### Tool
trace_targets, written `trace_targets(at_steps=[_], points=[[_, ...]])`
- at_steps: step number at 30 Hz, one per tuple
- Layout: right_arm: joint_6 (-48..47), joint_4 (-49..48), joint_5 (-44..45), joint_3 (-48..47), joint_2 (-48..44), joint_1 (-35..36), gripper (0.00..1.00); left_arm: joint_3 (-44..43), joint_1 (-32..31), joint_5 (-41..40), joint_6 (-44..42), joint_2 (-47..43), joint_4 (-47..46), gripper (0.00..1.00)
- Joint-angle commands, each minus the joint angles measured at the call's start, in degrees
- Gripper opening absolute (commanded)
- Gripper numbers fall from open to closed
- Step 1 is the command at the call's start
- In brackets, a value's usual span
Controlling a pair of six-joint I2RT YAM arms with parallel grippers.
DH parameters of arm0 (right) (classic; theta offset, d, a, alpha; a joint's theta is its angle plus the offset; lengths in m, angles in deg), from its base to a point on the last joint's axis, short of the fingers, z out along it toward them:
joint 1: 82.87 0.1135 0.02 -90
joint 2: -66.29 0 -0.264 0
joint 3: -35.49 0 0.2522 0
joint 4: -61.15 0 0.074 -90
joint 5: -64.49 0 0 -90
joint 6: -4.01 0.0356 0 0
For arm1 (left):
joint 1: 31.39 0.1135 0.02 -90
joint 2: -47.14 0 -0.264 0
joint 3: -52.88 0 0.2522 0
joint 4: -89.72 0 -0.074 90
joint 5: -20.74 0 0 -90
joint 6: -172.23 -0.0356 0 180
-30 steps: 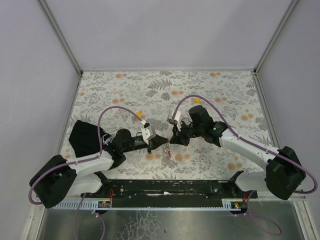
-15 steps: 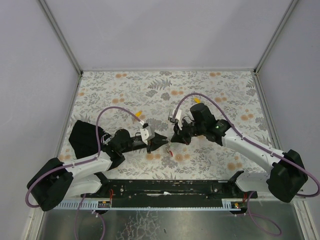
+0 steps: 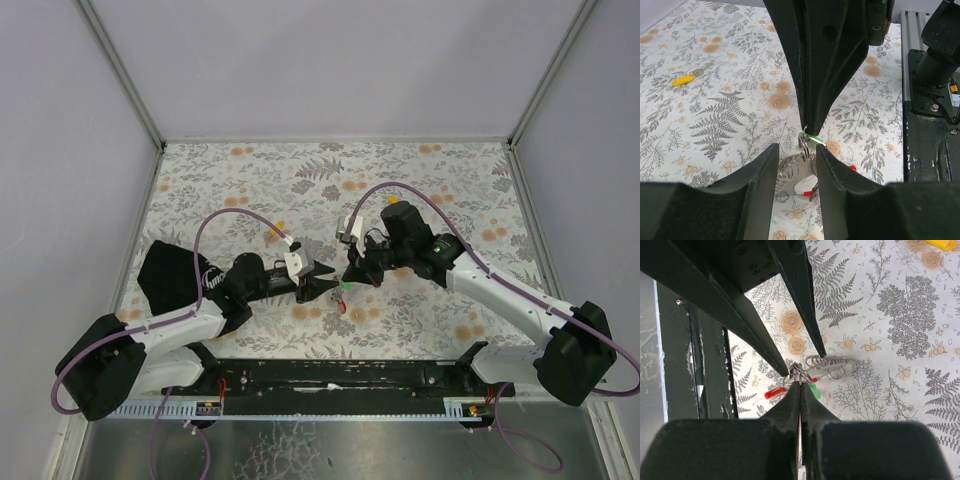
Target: Put the keys on the keyring
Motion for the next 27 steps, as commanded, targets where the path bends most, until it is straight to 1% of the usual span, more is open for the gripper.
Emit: trace_targets(at_steps=[1, 7, 11, 24, 25, 27], points=[[-1.0, 0.1, -1.2, -3.4, -1.4, 0.1, 0.0, -2.4, -0.3, 0.7, -1.0, 1.3, 0.5, 0.34], [-1.3, 0.3, -1.0, -4.0, -1.2, 0.2, 0.0, -2.9, -0.4, 1.1, -0.8, 2.2, 1.4, 0.29], [-1.4, 0.4, -1.5, -4.5, -0.7, 0.4, 0.0, -3.1, -0.3, 1.3, -0.8, 2.3, 1.5, 0.22], [-2.0, 2.0, -1.6, -5.7, 1.0, 1.5, 0.0, -3.5, -0.4, 2.1, -0.2, 2.6, 0.6, 0.2], [-2.1, 2.1, -1.6, -5.8, 1.1, 1.5, 0.0, -3.5, -0.4, 2.2, -0.2, 2.8, 0.5, 0.2], [-2.2, 2.4, -1.7, -5.9, 1.7, 1.5, 0.0, -3.8, -0.4, 2.4, 0.0, 3.0, 0.5, 0.15]])
